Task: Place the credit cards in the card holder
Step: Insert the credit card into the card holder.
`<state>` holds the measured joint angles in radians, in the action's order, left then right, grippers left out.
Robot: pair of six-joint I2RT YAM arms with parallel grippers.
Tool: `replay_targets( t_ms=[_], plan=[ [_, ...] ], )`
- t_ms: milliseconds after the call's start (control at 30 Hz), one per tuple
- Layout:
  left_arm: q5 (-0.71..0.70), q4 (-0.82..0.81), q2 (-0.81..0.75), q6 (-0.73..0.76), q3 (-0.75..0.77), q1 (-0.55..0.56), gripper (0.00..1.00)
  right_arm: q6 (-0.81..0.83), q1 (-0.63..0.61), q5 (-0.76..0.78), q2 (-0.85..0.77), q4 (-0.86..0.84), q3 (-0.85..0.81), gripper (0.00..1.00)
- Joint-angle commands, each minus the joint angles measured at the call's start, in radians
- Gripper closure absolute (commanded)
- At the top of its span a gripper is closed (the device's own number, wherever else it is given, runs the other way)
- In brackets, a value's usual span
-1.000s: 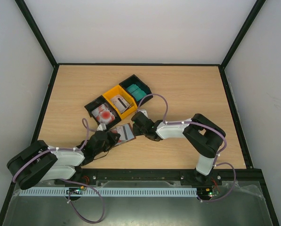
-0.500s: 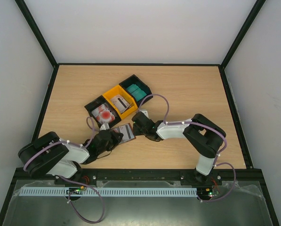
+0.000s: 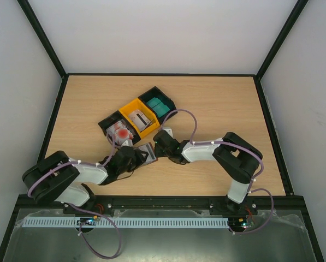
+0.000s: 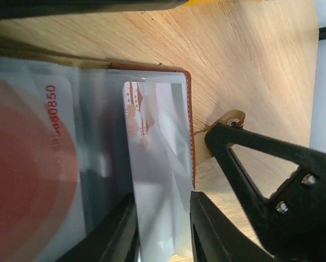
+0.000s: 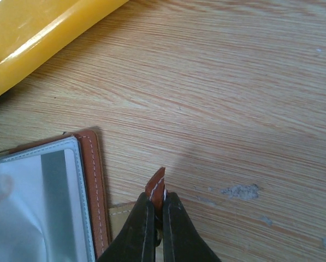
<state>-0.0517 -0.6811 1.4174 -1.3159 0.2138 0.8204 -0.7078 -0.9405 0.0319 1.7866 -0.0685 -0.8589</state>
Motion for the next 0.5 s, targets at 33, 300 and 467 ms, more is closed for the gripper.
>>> replay_targets(
  t_ms=[33,300,467],
  plan=[
    [0.011,0.226,-0.065,0.101,0.067,0.007,0.65,-0.063,-0.011,0.071,-0.013,0.142,0.053,0.98],
    [0.022,0.377,-0.167,0.144,0.11,0.0,0.32,-0.129,-0.003,0.154,-0.055,0.179,0.103,0.98],
    [0.058,0.463,-0.231,0.201,0.142,-0.036,0.21,-0.151,0.024,0.242,-0.104,0.223,0.128,0.98]
  ],
)
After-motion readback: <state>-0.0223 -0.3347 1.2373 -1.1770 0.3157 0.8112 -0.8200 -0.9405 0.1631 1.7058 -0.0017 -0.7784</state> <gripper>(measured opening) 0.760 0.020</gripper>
